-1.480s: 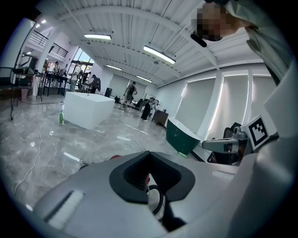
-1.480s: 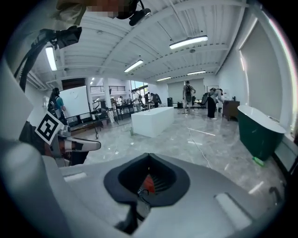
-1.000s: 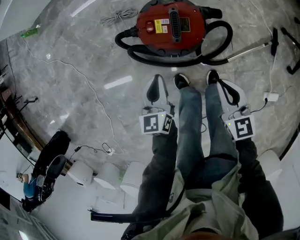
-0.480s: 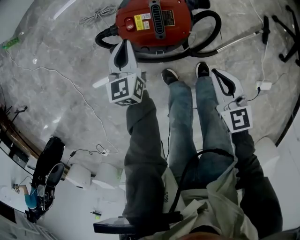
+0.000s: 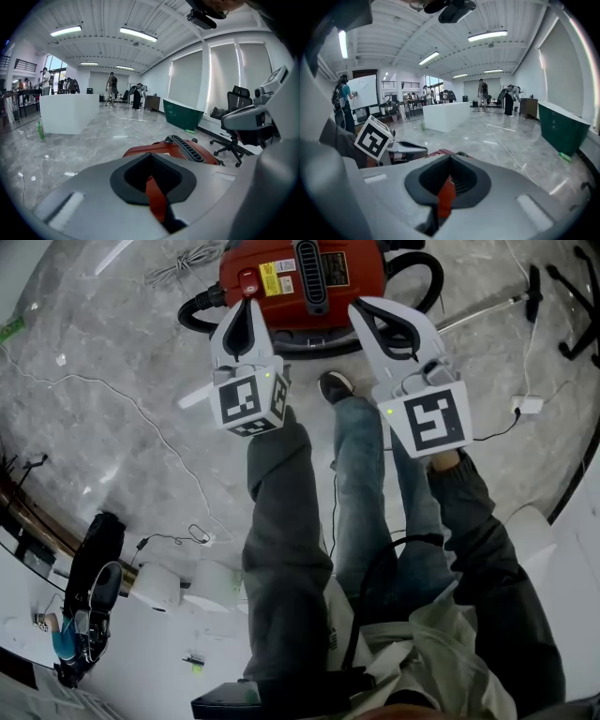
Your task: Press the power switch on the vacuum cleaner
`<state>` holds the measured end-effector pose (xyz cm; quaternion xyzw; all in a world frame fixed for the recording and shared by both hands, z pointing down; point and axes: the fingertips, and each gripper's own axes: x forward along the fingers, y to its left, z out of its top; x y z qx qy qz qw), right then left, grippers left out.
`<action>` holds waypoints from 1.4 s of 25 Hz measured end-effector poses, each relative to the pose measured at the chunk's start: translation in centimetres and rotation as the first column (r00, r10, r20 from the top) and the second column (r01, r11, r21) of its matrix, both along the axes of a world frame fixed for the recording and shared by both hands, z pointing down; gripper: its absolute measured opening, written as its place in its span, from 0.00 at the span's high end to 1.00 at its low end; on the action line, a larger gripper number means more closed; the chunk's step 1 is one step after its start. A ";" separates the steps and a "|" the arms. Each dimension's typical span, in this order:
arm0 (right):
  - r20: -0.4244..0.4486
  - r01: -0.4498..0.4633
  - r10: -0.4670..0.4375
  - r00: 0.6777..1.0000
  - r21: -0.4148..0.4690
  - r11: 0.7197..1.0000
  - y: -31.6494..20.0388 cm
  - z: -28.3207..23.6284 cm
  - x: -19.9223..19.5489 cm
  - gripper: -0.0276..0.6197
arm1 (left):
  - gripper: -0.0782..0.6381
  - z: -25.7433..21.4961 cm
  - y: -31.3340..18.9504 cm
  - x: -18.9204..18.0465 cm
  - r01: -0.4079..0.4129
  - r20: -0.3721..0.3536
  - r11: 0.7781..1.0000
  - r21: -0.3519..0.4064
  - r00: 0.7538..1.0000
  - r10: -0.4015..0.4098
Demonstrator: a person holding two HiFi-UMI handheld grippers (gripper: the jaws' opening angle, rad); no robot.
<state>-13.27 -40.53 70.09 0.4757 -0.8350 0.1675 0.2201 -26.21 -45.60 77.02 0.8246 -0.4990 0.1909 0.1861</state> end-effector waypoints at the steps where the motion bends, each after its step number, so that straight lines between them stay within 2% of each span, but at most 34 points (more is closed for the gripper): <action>1: -0.004 0.007 -0.007 1.000 0.000 1.000 -0.1 0.1 -0.2 0.95 | 0.88 0.2 -0.2 0.0 -0.005 0.002 1.000 -0.002 1.000 0.005; 5: -0.011 0.041 -0.041 0.999 -0.025 0.999 0.5 1.2 -0.5 0.95 | 0.88 1.3 -1.3 0.0 -0.018 0.011 1.000 -0.018 1.000 0.018; 8: -0.029 0.061 -0.062 0.998 -0.034 0.998 0.9 1.7 -0.3 0.95 | 0.88 2.7 -2.0 -0.1 -0.021 0.022 0.998 -0.065 0.999 0.023; 12: -0.026 0.061 -0.062 0.998 -0.047 0.997 0.9 2.0 -0.1 0.95 | 0.89 3.3 -2.2 -0.4 0.029 -0.038 0.995 -0.098 0.999 -0.033; 15: -0.020 0.067 -0.068 0.998 -0.049 0.997 0.5 2.2 -0.6 0.95 | 0.88 3.8 -1.9 -0.3 0.033 -0.016 0.993 -0.109 0.999 -0.035; 18: -0.009 0.077 -0.077 0.997 -0.044 0.996 0.0 1.9 -1.4 0.95 | 0.88 4.1 -1.6 -0.4 0.049 -0.051 0.991 -0.125 0.997 -0.056; 25: -0.009 0.073 -0.074 0.997 -0.044 0.996 -0.3 1.7 -1.2 0.95 | 0.88 3.7 -1.3 -0.3 0.025 -0.028 0.997 -0.079 0.999 -0.027; 30: -0.024 0.071 -0.073 0.997 -0.054 0.996 -0.1 2.1 -0.6 0.95 | 0.88 3.6 -1.4 -0.1 -0.032 0.016 0.998 -0.055 0.999 0.033; 35: -0.027 0.074 -0.076 0.997 -0.063 0.995 0.2 2.4 -0.6 0.95 | 0.88 2.1 -3.3 0.1 -0.046 0.022 0.999 -0.005 0.999 0.046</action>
